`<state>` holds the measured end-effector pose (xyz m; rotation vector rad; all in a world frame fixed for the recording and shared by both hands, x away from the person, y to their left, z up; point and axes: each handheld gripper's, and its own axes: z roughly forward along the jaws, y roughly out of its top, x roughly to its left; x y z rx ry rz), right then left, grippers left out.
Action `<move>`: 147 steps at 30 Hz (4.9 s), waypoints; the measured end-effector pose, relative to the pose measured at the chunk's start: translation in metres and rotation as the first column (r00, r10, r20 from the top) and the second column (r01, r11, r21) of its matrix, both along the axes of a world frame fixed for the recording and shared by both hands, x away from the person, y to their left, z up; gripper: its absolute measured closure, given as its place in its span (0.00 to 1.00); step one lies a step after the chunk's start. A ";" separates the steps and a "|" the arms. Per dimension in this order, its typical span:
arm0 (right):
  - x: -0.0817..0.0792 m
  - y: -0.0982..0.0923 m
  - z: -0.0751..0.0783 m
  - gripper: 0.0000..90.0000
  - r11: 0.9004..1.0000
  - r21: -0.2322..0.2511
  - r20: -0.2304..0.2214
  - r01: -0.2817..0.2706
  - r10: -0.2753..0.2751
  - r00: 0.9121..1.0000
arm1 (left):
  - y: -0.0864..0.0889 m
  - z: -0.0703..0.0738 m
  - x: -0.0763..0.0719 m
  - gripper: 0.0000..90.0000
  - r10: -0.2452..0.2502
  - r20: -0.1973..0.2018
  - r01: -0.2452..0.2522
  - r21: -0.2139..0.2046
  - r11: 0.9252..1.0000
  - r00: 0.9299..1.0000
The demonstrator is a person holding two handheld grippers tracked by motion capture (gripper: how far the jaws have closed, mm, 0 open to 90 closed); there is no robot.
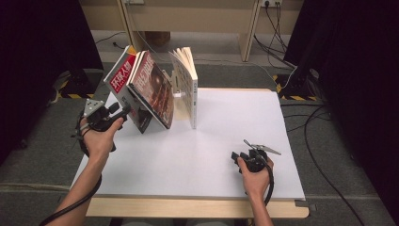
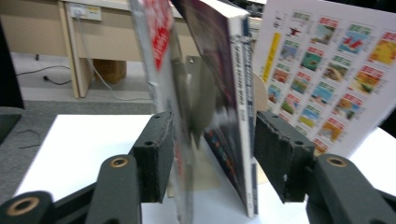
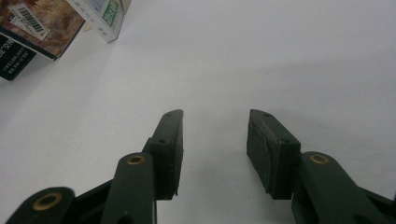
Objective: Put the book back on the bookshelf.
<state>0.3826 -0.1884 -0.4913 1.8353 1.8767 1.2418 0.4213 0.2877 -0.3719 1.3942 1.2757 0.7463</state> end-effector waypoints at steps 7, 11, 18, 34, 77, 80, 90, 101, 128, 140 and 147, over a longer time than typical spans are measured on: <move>0.000 0.000 0.000 0.63 1.000 0.006 0.000 0.002 -0.002 1.000 | -0.010 -0.005 0.002 0.54 -0.022 -0.002 0.022 0.002 1.000 1.000; 0.000 0.000 0.000 0.63 1.000 0.004 -0.002 0.000 0.000 1.000 | -0.017 -0.008 0.006 0.54 -0.034 -0.013 0.034 0.008 0.999 0.999; 0.000 0.000 0.000 0.63 1.000 0.015 -0.006 0.006 -0.006 1.000 | -0.031 -0.010 0.022 0.51 -0.020 -0.027 0.019 -0.014 1.000 0.999; 0.000 -0.002 0.000 0.63 1.000 0.008 0.000 0.001 -0.001 1.000 | -0.043 0.002 0.068 0.58 0.071 -0.040 -0.073 -0.056 0.996 0.997; 0.001 -0.004 -0.001 0.63 1.000 0.011 -0.004 -0.001 0.001 1.000 | -0.123 0.027 0.082 0.74 -0.055 0.020 0.054 0.040 0.998 0.998; 0.001 -0.006 -0.001 0.63 1.000 0.009 0.001 -0.002 0.002 1.000 | -0.122 0.026 0.081 0.71 -0.055 0.030 0.054 0.038 0.998 0.998; 0.001 -0.004 -0.002 0.62 1.000 0.009 -0.005 -0.001 0.001 1.000 | -0.120 0.026 0.077 0.56 -0.073 0.028 0.071 0.063 0.996 0.997; 0.000 -0.004 -0.001 0.62 1.000 0.013 -0.009 0.004 -0.004 1.000 | -0.121 0.023 0.074 0.51 -0.088 0.014 0.086 0.082 0.993 0.996; 0.000 -0.004 -0.001 0.62 1.000 0.012 -0.007 0.013 -0.013 1.000 | -0.117 0.016 0.064 0.46 -0.122 -0.014 0.122 0.092 0.988 0.992; -0.001 -0.003 -0.001 0.62 1.000 0.010 -0.007 0.013 -0.012 1.000 | -0.112 0.014 0.059 0.45 -0.131 -0.019 0.132 0.097 0.987 0.991; 0.000 -0.003 -0.001 0.62 1.000 0.010 -0.006 0.012 -0.012 1.000 | -0.108 0.011 0.054 0.44 -0.144 -0.025 0.145 0.088 0.985 0.989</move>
